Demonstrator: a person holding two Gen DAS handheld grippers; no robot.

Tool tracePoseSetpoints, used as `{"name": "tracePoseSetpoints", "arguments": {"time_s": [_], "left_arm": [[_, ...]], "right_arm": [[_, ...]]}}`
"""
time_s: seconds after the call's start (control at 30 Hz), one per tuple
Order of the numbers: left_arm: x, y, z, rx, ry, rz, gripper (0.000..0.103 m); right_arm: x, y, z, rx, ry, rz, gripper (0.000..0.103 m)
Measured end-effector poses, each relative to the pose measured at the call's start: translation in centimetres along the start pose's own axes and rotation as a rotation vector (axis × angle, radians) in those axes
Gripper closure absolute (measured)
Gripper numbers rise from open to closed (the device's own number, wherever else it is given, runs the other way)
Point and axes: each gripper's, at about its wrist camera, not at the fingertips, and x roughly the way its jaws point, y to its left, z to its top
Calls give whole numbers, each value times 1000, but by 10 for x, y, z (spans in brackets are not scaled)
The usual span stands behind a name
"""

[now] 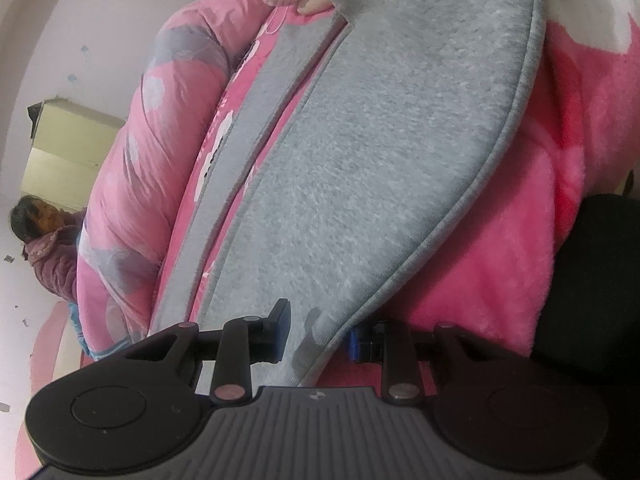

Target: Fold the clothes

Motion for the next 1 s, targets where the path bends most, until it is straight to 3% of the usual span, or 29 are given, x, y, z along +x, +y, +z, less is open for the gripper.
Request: {"name": "tracePoseSetpoints", "arguments": {"time_s": [0.47, 0.63, 0.77, 0.87, 1.0], "left_arm": [[7, -1, 2, -3, 1, -3, 59], [11, 1, 4, -11, 2, -4, 52], [16, 10, 8, -70, -3, -36, 54], [16, 20, 8, -127, -22, -79, 63], [19, 40, 10, -242, -9, -173, 62]], "right_arm": [[3, 7, -1, -17, -18, -37, 74], [3, 10, -2, -49, -27, -50, 74], [2, 13, -2, -74, -34, -60, 74], [2, 15, -2, -93, -39, -68, 75], [2, 13, -3, -91, -45, -66, 81]]}}
